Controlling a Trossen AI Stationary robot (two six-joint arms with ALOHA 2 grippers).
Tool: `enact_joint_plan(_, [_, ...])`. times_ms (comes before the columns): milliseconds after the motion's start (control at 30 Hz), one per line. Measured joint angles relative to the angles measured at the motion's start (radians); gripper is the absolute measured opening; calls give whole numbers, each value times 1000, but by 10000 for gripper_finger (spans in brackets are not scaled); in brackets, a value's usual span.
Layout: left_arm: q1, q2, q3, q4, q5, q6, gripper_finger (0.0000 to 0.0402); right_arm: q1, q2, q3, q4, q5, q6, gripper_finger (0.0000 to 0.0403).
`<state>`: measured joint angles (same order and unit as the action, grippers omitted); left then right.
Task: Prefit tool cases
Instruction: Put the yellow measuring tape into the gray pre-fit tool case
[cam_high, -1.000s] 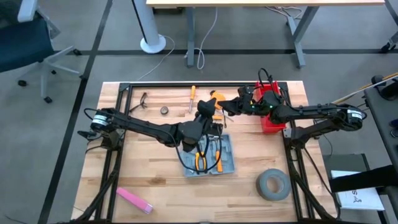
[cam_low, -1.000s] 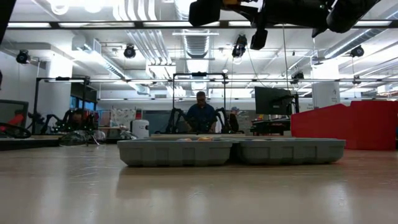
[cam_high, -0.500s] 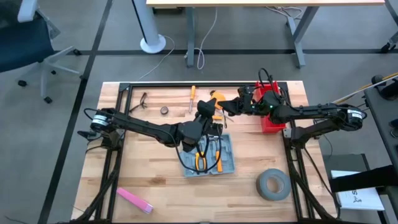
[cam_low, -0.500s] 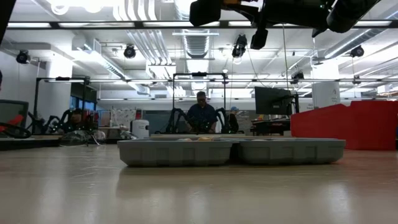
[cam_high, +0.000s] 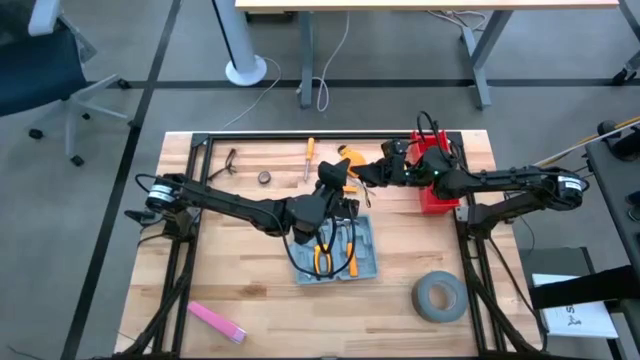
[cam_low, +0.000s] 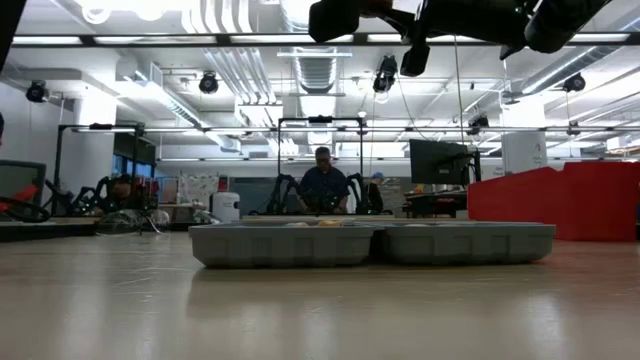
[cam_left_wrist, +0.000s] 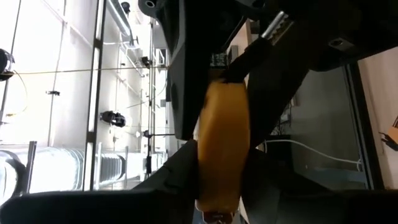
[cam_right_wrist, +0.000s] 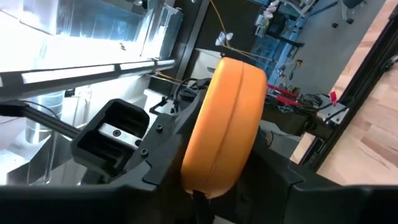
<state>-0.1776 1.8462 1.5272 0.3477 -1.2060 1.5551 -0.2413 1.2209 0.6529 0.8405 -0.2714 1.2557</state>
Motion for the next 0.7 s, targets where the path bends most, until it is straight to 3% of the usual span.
enact_joint_plan(700, [-2,0,0,-1,-8,-28,81,0,-3,-1,3,-3,-44,148])
